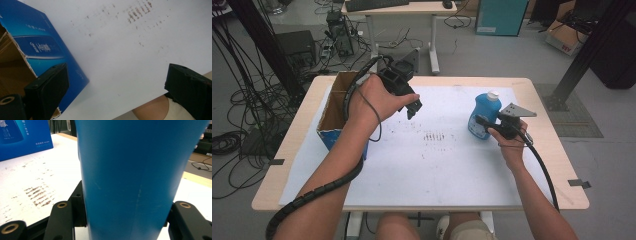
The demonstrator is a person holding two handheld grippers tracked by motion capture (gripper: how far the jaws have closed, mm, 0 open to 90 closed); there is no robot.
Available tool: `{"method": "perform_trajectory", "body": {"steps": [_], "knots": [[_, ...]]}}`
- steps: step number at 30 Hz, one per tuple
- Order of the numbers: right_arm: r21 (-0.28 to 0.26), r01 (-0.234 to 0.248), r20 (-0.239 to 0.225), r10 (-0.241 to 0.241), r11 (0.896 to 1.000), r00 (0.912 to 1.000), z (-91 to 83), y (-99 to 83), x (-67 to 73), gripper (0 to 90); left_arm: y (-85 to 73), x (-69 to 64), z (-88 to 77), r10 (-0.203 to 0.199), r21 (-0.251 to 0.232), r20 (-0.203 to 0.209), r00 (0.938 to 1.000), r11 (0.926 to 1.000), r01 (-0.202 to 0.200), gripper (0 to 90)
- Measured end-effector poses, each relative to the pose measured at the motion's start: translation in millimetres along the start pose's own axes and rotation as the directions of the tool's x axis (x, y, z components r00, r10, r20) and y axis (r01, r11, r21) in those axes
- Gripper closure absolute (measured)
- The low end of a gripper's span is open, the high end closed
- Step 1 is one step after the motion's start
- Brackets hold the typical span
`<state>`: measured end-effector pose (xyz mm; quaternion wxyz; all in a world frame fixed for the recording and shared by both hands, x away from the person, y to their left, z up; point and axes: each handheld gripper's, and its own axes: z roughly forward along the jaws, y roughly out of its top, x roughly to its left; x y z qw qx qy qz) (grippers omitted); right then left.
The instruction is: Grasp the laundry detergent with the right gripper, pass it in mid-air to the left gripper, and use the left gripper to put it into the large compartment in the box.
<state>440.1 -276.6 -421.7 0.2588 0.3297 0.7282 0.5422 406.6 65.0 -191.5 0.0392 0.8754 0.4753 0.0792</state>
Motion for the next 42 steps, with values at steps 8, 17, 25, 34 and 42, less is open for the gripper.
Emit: {"method": "perform_trajectory", "body": {"steps": [8, 17, 25, 34, 42], "knots": [[0.000, -0.003, 0.001, 0.003, 1.000, 1.0000, 0.0, 0.1, 0.1, 44.9, -0.3, -0.4, -2.2, -0.003, -0.001, -0.006, 1.0000, 1.0000, 0.003, 5.7], [0.001, -0.003, 0.001, 0.003, 1.000, 1.0000, -0.1, 0.1, 0.2, 44.9, 2.0, -1.3, -3.8, 0.006, 0.002, -0.011, 0.9999, 1.0000, -0.006, 5.7], [0.001, -0.004, 0.001, 0.004, 1.000, 1.0000, -0.1, 0.1, 0.3, 44.9, 2.2, -1.1, -4.4, 0.007, 0.004, -0.011, 0.9999, 1.0000, -0.007, 5.7], [0.001, -0.006, 0.002, 0.006, 1.000, 1.0000, -0.2, 0.1, 0.4, 45.1, 1.4, -1.6, -4.0, 0.004, 0.001, -0.014, 0.9999, 1.0000, -0.004, 5.8], [0.003, -0.011, 0.000, 0.011, 1.000, 0.9999, -0.3, 0.6, -0.4, 45.1, 0.0, -0.6, -4.8, 0.012, 0.003, -0.014, 0.9998, 0.9999, -0.012, 5.8]]}}
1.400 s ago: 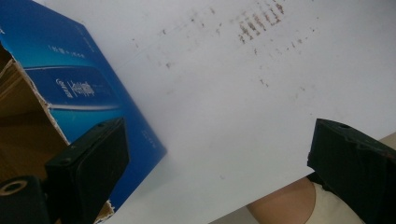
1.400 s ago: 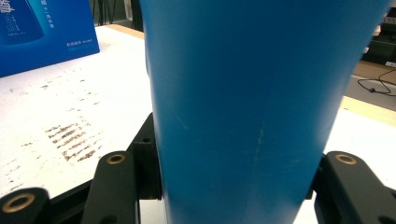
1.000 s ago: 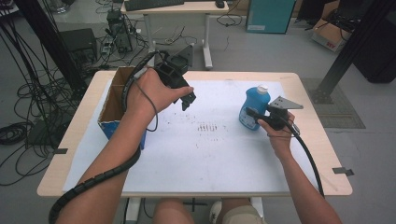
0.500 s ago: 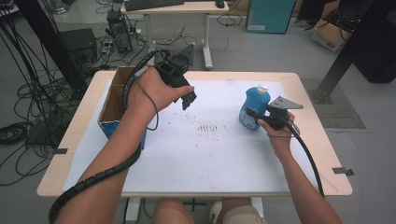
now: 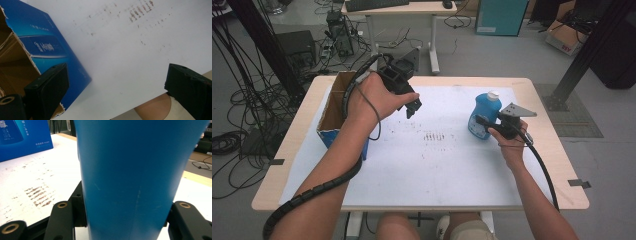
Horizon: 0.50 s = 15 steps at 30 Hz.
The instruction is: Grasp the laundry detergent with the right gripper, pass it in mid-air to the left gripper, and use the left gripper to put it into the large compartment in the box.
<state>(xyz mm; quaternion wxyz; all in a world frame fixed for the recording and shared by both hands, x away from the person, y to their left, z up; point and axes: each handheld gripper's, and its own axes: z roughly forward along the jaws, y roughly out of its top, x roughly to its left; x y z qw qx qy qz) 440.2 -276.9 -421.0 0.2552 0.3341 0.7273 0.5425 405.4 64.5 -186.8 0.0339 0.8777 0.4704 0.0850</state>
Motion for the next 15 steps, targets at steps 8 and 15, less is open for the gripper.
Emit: {"method": "perform_trajectory", "body": {"steps": [8, 15], "knots": [[0.041, -0.008, 0.005, 0.007, 0.999, 1.0000, -7.3, 8.6, -8.1, 45.2, 0.4, 2.9, -8.9, 0.031, -0.008, 0.004, 0.9995, 0.9995, -0.031, 5.8], [0.054, -0.004, -0.017, 0.005, 0.999, 0.9998, -18.5, 39.5, -12.1, 45.2, 8.1, 4.4, -20.6, 0.073, -0.025, 0.006, 0.9973, 0.9970, -0.073, 5.7]]}}
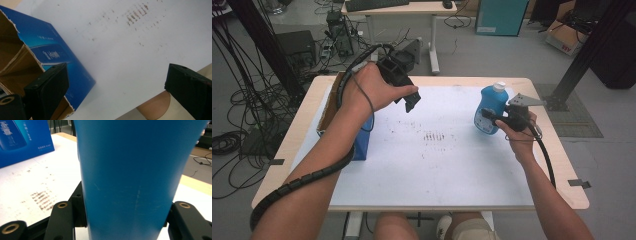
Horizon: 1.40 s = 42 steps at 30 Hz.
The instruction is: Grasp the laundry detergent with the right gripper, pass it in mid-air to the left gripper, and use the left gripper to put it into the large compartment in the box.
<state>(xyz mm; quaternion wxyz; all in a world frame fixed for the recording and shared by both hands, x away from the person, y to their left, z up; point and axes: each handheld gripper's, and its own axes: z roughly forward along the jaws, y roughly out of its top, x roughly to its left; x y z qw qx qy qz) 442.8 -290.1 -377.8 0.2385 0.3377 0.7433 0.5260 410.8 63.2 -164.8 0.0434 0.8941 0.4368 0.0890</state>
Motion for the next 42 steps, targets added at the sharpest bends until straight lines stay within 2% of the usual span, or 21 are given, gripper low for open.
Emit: {"method": "perform_trajectory", "body": {"steps": [1, 2, 3, 4, 9, 13, 15, 17, 19, 21, 24, 27, 30, 34, 39, 40, 42], "knots": [[0.002, 0.000, -0.005, 0.000, 1.000, 1.0000, -1.3, 4.6, 0.1, 45.2, 0.9, 0.3, -0.9, 0.002, -0.001, 0.003, 1.0000, 1.0000, -0.002, 5.7], [0.001, 0.003, -0.012, -0.003, 1.000, 0.9999, -2.3, 8.0, -0.1, 45.2, 2.4, 2.2, -3.5, 0.029, 0.013, 0.003, 0.9996, 0.9995, -0.029, 5.7], [0.005, -0.004, -0.018, 0.004, 1.000, 0.9998, -3.6, 13.8, 0.2, 45.2, 3.2, 3.0, -5.0, 0.038, 0.014, 0.004, 0.9993, 0.9992, -0.038, 5.7], [0.007, -0.006, -0.024, 0.006, 1.000, 0.9997, -4.0, 17.2, 0.3, 45.2, 4.3, 3.9, -7.6, 0.044, 0.004, 0.005, 0.9990, 0.9990, -0.044, 5.6], [0.024, -0.007, -0.089, 0.009, 1.000, 0.9960, -3.7, 42.6, 4.8, 45.2, 9.0, 8.5, -16.5, 0.092, -0.001, 0.009, 0.9957, 0.9957, -0.092, 5.8], [0.023, -0.011, -0.139, 0.014, 1.000, 0.9901, -0.1, 57.6, 11.2, 45.1, 12.5, 9.4, -23.4, 0.137, -0.012, 0.005, 0.9905, 0.9905, -0.137, 5.8], [0.028, -0.001, -0.169, 0.006, 1.000, 0.9856, 3.3, 66.1, 15.5, 45.1, 15.1, 9.1, -28.5, 0.175, -0.009, 0.001, 0.9846, 0.9846, -0.175, 5.8], [0.028, 0.016, -0.198, -0.010, 0.999, 0.9801, 7.3, 74.2, 19.9, 45.1, 16.6, 8.0, -31.1, 0.193, -0.007, -0.006, 0.9811, 0.9811, -0.193, 5.7], [0.030, 0.024, -0.233, -0.016, 0.999, 0.9724, 11.1, 82.3, 26.5, 45.0, 18.5, 8.2, -33.9, 0.205, 0.001, 0.018, 0.9786, 0.9787, -0.205, 5.9], [0.034, 0.023, -0.261, -0.013, 0.999, 0.9654, 14.5, 87.5, 32.1, 45.0, 20.0, 8.5, -36.1, 0.218, 0.001, 0.006, 0.9760, 0.9760, -0.218, 5.7], [0.044, 0.030, -0.300, -0.015, 0.999, 0.9538, 21.4, 94.2, 43.1, 45.0, 21.1, 8.2, -39.3, 0.248, -0.006, 0.006, 0.9688, 0.9688, -0.248, 5.8], [0.057, 0.049, -0.346, -0.026, 0.997, 0.9377, 30.4, 97.9, 56.5, 44.9, 21.5, 8.0, -43.0, 0.285, -0.011, -0.002, 0.9586, 0.9586, -0.285, 5.9], [0.067, 0.069, -0.385, -0.038, 0.995, 0.9222, 39.3, 99.0, 68.8, 44.9, 22.3, 9.3, -45.3, 0.300, -0.011, 0.004, 0.9539, 0.9538, -0.300, 5.7], [0.077, 0.079, -0.414, -0.040, 0.994, 0.9096, 49.6, 97.9, 82.2, 44.9, 24.9, 10.0, -46.0, 0.329, -0.010, 0.005, 0.9444, 0.9444, -0.329, 5.6], [0.082, 0.107, -0.466, -0.057, 0.991, 0.8832, 61.3, 97.3, 97.3, 44.9, 28.4, 10.9, -45.6, 0.367, -0.023, 0.001, 0.9303, 0.9301, -0.367, 5.7], [0.080, 0.108, -0.469, -0.059, 0.991, 0.8814, 63.1, 97.5, 99.3, 44.9, 28.9, 11.4, -45.6, 0.375, -0.027, 0.004, 0.9269, 0.9267, -0.375, 5.7], [0.075, 0.124, -0.486, -0.072, 0.989, 0.8711, 67.1, 98.0, 103.4, 44.8, 29.6, 12.3, -45.7, 0.375, -0.018, 0.018, 0.9269, 0.9271, -0.375, 5.7]]}}
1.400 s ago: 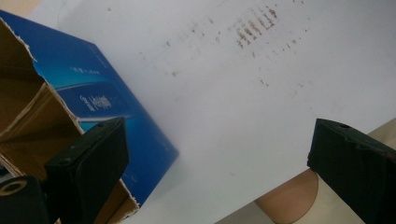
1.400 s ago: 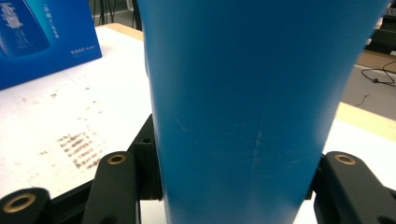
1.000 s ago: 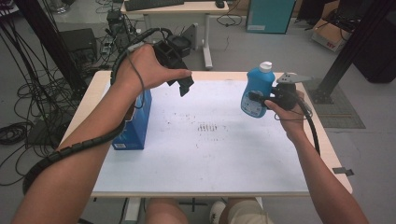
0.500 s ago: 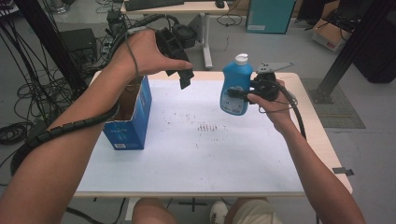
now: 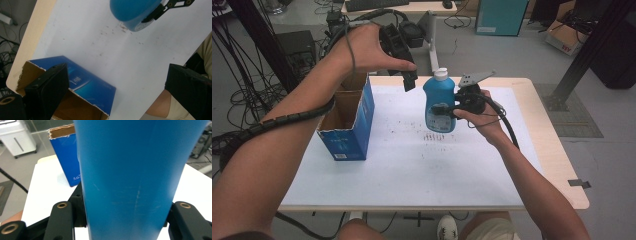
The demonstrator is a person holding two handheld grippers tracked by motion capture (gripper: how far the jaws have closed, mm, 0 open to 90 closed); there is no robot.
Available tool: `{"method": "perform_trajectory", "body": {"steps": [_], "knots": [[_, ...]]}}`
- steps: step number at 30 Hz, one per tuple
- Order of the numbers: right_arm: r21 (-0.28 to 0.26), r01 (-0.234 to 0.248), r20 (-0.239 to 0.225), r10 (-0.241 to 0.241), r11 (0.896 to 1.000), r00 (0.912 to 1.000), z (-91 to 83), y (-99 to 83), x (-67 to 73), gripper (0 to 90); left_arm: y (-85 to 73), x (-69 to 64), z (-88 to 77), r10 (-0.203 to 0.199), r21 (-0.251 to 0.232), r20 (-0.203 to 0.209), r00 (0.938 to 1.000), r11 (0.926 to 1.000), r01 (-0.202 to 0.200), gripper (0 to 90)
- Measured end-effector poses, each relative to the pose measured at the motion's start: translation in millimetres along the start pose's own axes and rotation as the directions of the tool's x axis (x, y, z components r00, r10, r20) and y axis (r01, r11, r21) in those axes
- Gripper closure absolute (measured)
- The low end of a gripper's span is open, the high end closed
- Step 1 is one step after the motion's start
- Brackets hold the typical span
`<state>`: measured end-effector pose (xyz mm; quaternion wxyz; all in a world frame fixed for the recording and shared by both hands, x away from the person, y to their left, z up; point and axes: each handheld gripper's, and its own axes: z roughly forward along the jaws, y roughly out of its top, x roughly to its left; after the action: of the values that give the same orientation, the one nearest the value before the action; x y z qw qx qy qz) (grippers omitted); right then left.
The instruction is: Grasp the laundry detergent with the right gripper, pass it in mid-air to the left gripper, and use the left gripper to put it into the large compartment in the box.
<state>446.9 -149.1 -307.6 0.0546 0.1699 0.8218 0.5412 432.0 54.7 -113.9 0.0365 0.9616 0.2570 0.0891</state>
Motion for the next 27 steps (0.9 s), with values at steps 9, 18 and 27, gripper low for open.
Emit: {"method": "perform_trajectory", "body": {"steps": [9, 18, 27], "knots": [[-0.012, 0.032, -0.077, -0.033, 0.999, 0.9965, 20.9, 3.6, 5.9, 44.7, -0.1, 2.8, 2.6, 0.040, 0.005, 0.019, 0.9990, 0.9992, -0.040, 5.0], [-0.016, 0.062, -0.134, -0.064, 0.998, 0.9890, 33.6, 6.9, 13.9, 44.6, -0.1, 3.8, 2.6, 0.077, -0.006, 0.059, 0.9953, 0.9970, -0.077, 5.2], [-0.052, 0.087, -0.182, -0.095, 0.995, 0.9787, 48.1, 9.8, 24.7, 44.7, -0.5, 1.5, 9.2, 0.109, -0.001, 0.104, 0.9885, 0.9939, -0.110, 5.0]]}}
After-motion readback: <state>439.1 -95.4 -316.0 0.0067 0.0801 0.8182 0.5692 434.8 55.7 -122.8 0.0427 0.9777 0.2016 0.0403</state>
